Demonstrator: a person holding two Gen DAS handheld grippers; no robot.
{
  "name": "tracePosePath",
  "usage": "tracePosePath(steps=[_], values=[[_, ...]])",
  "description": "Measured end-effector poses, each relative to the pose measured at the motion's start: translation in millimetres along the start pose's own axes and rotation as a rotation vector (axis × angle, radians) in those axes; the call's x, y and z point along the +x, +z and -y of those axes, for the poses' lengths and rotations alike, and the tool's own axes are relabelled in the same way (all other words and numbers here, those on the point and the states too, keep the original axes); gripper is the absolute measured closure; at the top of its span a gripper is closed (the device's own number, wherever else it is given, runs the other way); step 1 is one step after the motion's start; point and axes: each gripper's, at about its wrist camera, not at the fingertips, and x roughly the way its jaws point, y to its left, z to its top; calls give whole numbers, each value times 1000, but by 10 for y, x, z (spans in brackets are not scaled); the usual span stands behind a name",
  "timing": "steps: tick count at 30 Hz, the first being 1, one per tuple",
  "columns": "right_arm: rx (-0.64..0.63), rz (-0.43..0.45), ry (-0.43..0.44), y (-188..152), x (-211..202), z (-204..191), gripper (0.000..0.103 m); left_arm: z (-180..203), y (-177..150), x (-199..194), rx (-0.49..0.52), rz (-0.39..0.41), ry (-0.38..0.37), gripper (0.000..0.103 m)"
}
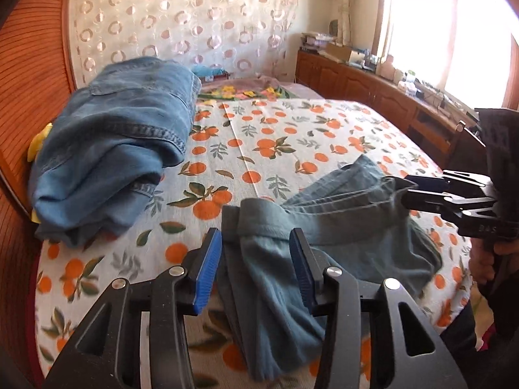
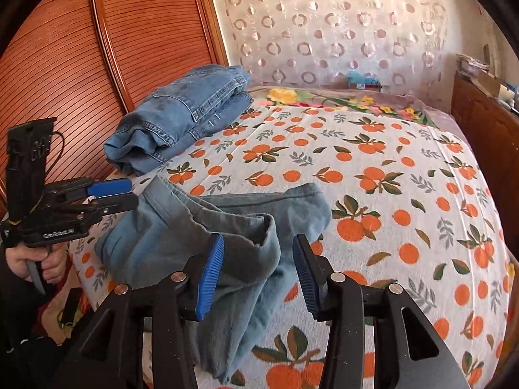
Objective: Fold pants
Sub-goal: 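Grasp the folded grey pants with the right gripper while the left gripper grasps its edge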
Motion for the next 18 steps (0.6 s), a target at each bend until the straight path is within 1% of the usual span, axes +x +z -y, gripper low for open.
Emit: tracePosePath(steps=[3, 4, 5, 6, 7, 8, 9, 10, 14, 16, 18], values=[[0, -44, 1, 61, 114, 51, 57, -50, 65, 143, -7, -30, -34, 59], [-3, -51, 9, 84, 133, 60, 65, -54, 71, 166, -9, -33, -39, 61], [-10, -55, 25, 104, 148, 58, 76, -61, 76, 196, -9, -39, -48, 64], [-15, -56, 34, 146, 177, 47, 81, -62, 77, 219, -9, -43, -51, 71], [-18, -50, 35, 178, 185, 42, 88, -69, 73, 235, -11, -44, -49, 80], [-17, -44, 35, 200, 194, 48, 91, -73, 67, 240, -13, -45, -46, 83], [-16, -37, 34, 231, 204, 54, 92, -80, 63, 238, -13, -44, -51, 90], [-13, -24, 33, 271, 205, 49, 93, -85, 62, 217, -16, -34, -56, 92], [-12, 39, 29, 359, 188, 1, 94, -129, 71, 122, -47, 18, -28, 94], [-8, 55, 19, 389, 226, -2, 94, -158, 83, 135, -53, 18, -15, 94], [-8, 51, 1, 417, 308, -3, 94, -179, 86, 175, -55, 10, -4, 93]])
